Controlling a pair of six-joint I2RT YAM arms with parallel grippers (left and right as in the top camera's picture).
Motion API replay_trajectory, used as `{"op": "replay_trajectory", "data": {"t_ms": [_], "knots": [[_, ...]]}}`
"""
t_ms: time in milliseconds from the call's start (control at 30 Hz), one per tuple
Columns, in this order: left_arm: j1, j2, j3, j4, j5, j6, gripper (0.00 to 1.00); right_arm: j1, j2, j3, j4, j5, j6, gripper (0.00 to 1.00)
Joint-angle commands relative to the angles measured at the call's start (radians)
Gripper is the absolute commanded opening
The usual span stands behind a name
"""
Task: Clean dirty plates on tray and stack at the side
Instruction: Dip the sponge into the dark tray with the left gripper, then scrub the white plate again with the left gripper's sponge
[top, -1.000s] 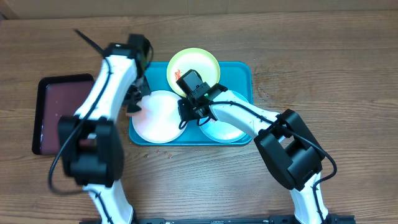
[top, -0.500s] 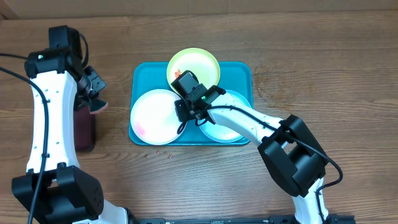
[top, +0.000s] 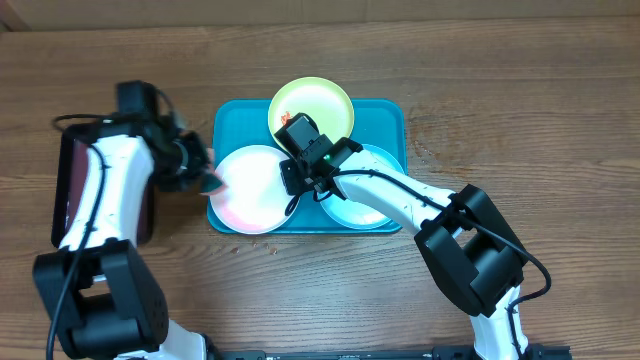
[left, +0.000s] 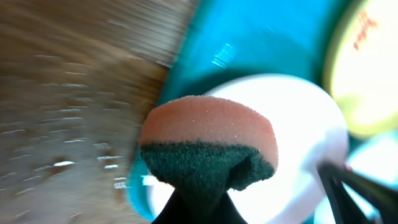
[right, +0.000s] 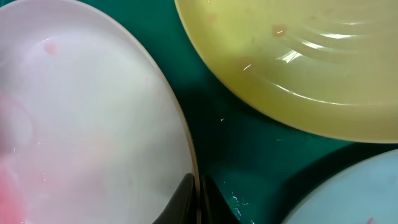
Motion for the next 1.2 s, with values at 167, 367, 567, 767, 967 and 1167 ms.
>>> {"op": "replay_trajectory", "data": {"t_ms": [167, 367, 567, 767, 967, 1167], "knots": [[-0.194, 0.019, -0.098, 0.142, 0.033, -0.010, 0.04, 0.011, -0.030, 0.024, 0.008, 0.014, -0.014, 0.04], [-0.271, 0.066, -0.103, 0.194, -0.050, -0.077, 0.04, -0.012, -0.004, 0.022, 0.019, 0.009, 0.016, 0.04], [-0.284, 0.146, -0.103, 0.223, -0.057, -0.077, 0.04, -0.039, 0.011, 0.012, 0.039, -0.015, 0.042, 0.04], [-0.285, 0.174, -0.103, 0.237, -0.056, -0.073, 0.04, -0.042, 0.050, 0.004, 0.053, -0.054, 0.043, 0.04], [-0.288, 0.174, -0.103, 0.246, -0.113, -0.073, 0.04, -0.042, 0.072, 0.003, 0.052, -0.100, 0.043, 0.05], [-0.286, 0.174, -0.103, 0.175, -0.402, -0.075, 0.04, -0.043, 0.102, -0.003, 0.049, -0.099, 0.046, 0.06]]}}
